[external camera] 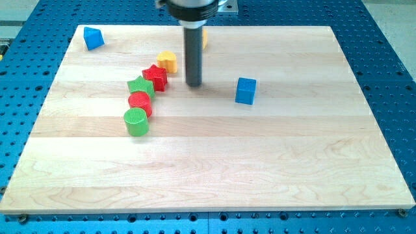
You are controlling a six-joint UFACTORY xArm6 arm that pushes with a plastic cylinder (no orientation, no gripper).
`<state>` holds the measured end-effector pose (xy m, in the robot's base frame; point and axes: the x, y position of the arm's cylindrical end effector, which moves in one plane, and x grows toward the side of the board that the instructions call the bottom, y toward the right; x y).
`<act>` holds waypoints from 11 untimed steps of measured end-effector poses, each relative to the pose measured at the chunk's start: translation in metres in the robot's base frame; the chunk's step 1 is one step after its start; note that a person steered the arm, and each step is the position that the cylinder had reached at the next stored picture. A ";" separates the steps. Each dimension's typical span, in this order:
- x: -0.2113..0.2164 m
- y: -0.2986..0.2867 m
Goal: Move the heart parallel to the hexagon
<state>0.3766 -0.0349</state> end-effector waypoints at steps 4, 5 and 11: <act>-0.076 -0.061; -0.072 0.028; -0.083 0.106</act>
